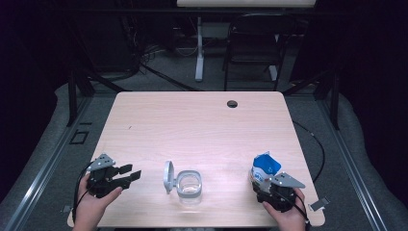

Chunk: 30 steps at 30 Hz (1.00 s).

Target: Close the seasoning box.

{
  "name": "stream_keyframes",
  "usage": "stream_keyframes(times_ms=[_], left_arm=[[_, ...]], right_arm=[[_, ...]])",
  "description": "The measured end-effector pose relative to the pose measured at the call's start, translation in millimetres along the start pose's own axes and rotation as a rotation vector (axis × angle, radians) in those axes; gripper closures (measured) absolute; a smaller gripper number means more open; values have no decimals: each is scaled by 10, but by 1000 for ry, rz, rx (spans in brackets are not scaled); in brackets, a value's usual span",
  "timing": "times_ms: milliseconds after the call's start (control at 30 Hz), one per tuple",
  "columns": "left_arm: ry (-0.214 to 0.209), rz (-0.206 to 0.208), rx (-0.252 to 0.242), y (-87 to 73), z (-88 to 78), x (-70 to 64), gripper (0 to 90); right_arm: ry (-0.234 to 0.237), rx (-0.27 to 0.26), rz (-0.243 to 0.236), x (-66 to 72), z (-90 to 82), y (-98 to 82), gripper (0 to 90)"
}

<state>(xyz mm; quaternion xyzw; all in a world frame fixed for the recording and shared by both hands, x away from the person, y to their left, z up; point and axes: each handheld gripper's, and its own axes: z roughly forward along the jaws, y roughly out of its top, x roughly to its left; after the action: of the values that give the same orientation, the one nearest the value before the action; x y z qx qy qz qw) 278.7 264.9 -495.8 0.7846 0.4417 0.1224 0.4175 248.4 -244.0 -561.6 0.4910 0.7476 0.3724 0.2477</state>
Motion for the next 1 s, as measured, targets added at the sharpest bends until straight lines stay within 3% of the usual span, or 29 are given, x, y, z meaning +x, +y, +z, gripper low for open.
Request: stream_keyframes(times_ms=[200, 433, 633, 800, 1000], left_arm=[[-1, -8, -8, -9, 1, 13, 525], [-4, -16, -9, -13, 2, 24, 526], [-3, -22, -7, -21, -2, 40, 525], [-4, -24, -7, -24, 0, 50, 526], [-2, -29, -9, -33, 13, 55, 526]], right_arm=[[-52, -30, 8, 35, 36, -1, 323], [-42, -56, 40, 79, 60, -18, 368], [-57, -22, 26, 102, 96, -62, 336], [-93, -26, 16, 110, 110, -59, 308], [-119, -61, 38, 142, 159, -58, 301]])
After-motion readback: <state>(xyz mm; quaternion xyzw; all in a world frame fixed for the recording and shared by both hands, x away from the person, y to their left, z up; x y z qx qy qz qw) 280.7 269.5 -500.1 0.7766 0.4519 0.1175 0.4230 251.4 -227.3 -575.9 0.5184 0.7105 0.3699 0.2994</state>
